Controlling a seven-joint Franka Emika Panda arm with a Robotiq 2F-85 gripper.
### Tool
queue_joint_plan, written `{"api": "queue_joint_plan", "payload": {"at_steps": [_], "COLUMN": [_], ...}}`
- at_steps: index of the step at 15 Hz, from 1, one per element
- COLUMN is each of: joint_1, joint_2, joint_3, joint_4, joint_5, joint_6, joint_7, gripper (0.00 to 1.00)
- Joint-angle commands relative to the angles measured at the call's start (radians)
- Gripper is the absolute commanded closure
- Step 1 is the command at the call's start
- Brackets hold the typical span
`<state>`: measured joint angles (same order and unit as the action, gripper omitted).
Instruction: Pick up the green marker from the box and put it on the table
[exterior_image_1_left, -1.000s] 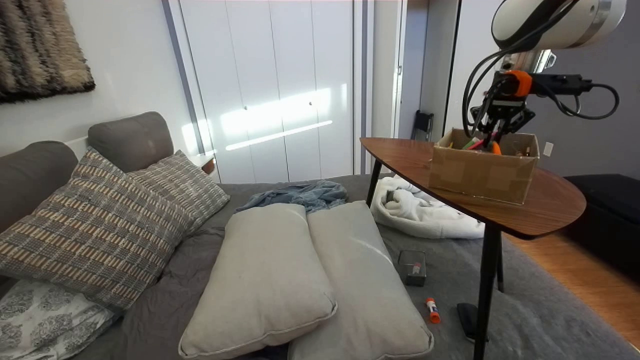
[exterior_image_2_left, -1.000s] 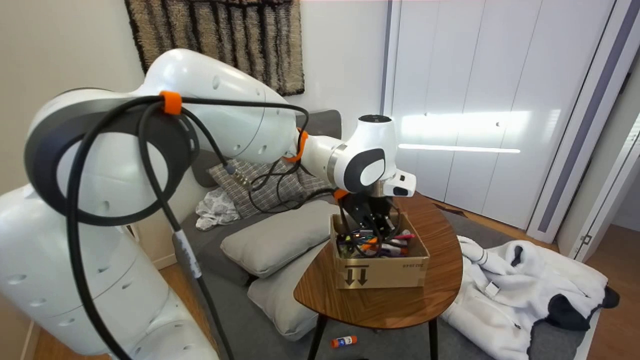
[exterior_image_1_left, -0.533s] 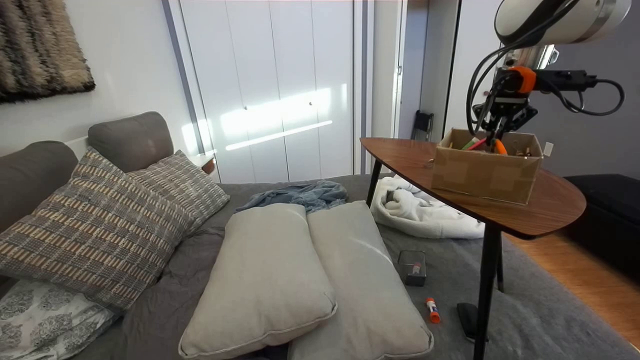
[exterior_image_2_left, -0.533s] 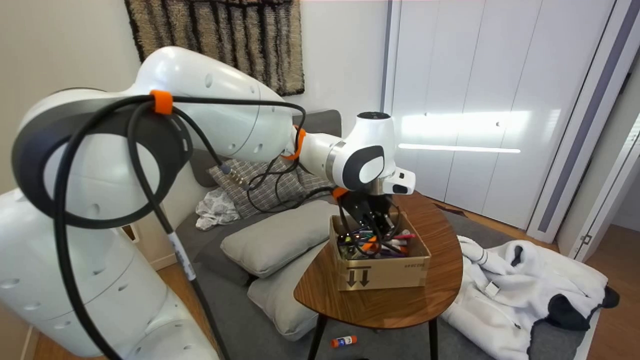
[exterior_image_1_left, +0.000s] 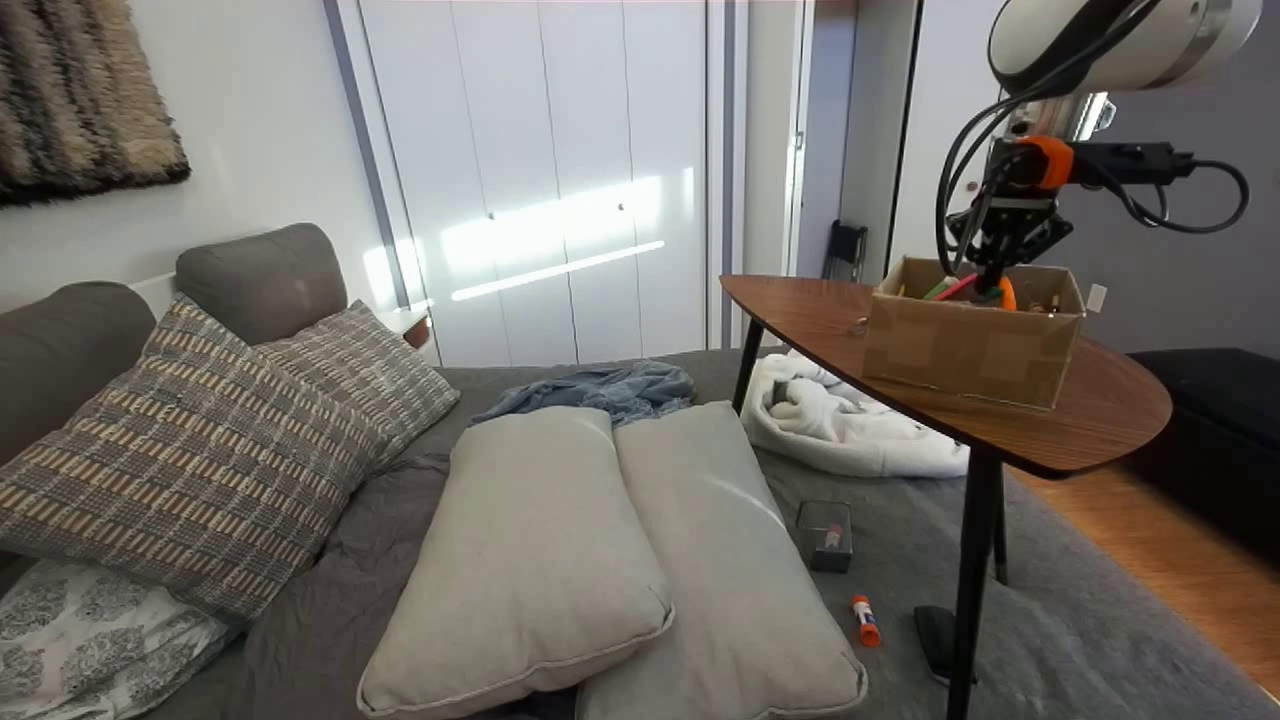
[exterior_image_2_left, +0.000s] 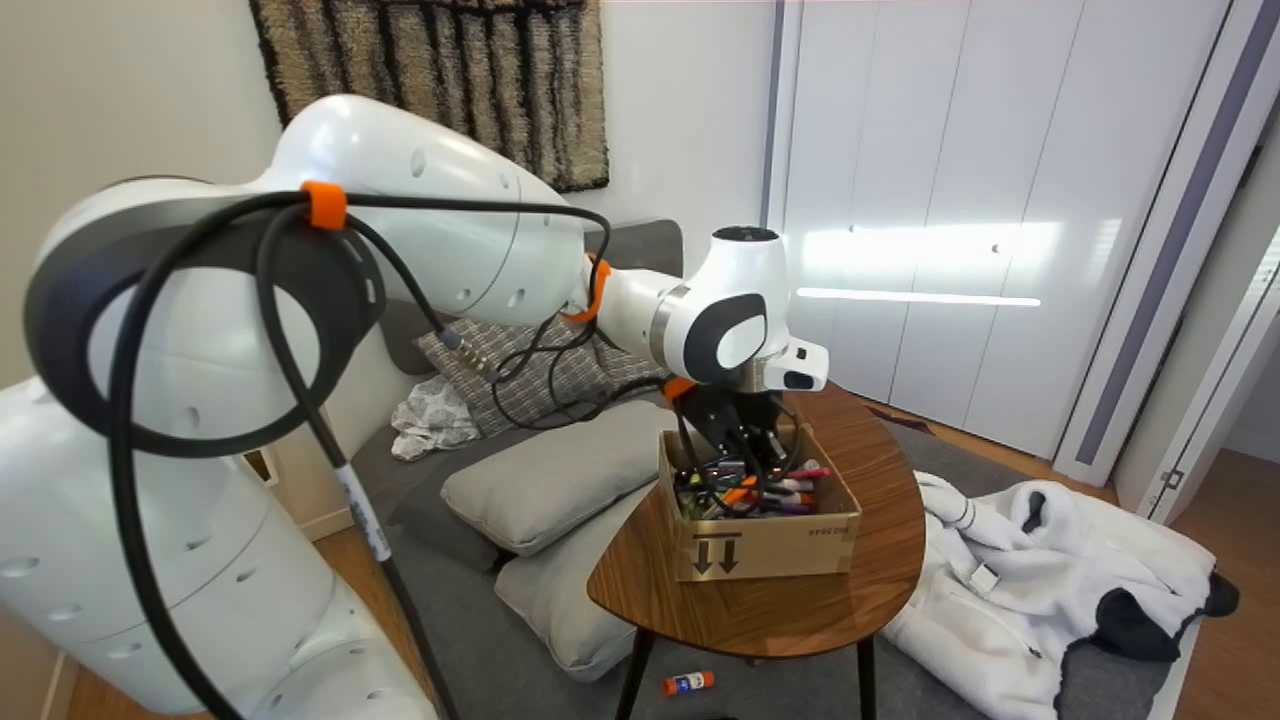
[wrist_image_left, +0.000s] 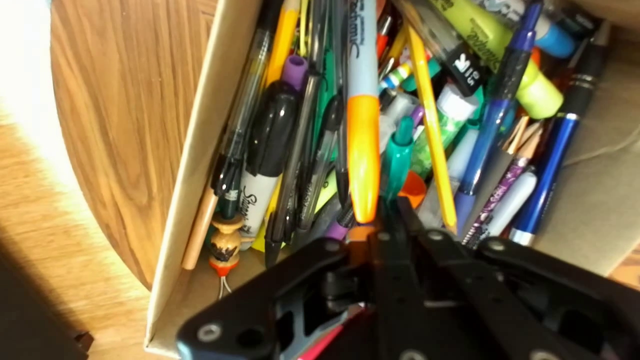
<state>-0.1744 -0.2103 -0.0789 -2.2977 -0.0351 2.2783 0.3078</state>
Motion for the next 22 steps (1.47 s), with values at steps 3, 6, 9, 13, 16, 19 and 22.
{"api": "queue_joint_plan", "payload": {"at_steps": [3,6,9,13,16,19,22], "joint_1": [0.008,0.010,0.010,0.007,-0.005,-0.022,-0.061], "joint_2": [-0.009,-0.014,-0.044,-0.110,-0.174,-0.257,-0.340], "joint_3": [-0.001,-0.003,-0.002,0.006,0.020,0.028,0.023], "joint_4": [-0.017,-0.023,-0.032,-0.049,-0.062,-0.103,-0.164], "joint_5": [-0.009,0.002,-0.003,-0.017,-0.048,-0.085,-0.132], "joint_6": [-0.002,0.017,0.036,0.061,0.041,0.030,0.026], "joint_7": [-0.011,-0.019,-0.015,-0.011,0.005,0.011,0.007], "gripper": [0.99,0.99,0.99,0.99,0.99,0.99,0.99]}}
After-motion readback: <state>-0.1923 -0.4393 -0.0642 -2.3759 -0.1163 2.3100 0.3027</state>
